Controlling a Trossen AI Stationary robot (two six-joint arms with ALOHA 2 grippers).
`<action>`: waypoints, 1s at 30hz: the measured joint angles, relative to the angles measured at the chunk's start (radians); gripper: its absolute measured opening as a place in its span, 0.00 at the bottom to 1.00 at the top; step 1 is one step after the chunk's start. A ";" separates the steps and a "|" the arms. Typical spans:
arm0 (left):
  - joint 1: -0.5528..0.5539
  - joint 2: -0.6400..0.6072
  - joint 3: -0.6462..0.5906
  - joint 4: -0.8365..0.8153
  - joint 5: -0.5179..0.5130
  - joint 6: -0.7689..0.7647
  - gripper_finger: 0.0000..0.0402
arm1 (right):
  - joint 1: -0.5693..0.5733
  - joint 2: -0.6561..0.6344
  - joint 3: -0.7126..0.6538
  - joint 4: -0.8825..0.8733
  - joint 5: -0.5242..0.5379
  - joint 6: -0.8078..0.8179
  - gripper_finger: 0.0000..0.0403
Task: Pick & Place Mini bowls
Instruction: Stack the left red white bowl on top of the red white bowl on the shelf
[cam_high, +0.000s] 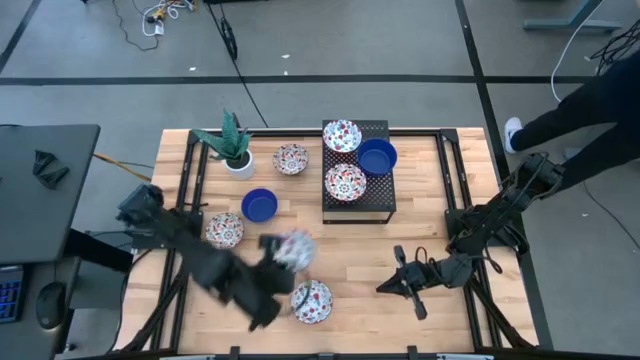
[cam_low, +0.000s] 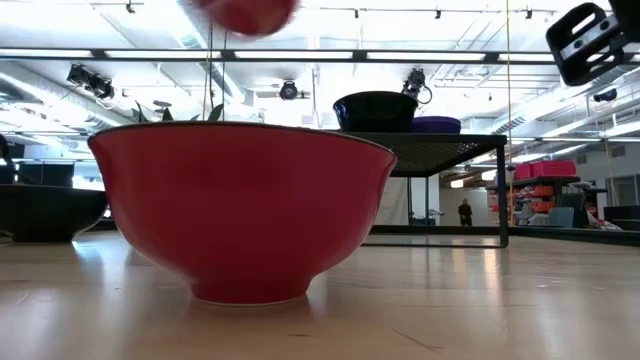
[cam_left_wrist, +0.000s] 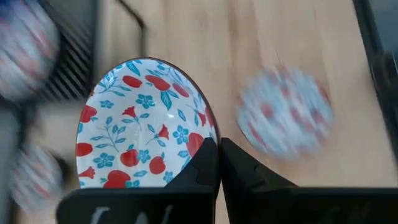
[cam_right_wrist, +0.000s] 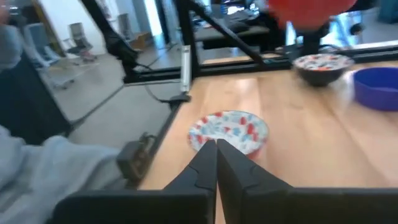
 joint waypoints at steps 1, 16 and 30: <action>0.043 0.000 0.039 0.028 -0.008 0.089 0.02 | 0.003 0.000 0.000 0.001 0.019 -0.005 0.03; 0.771 0.044 0.176 0.394 0.342 0.947 0.02 | -0.002 0.009 0.000 0.004 0.151 -0.002 0.03; 0.955 0.223 0.175 0.425 0.457 1.031 0.02 | -0.008 0.009 0.000 0.020 0.169 0.010 0.03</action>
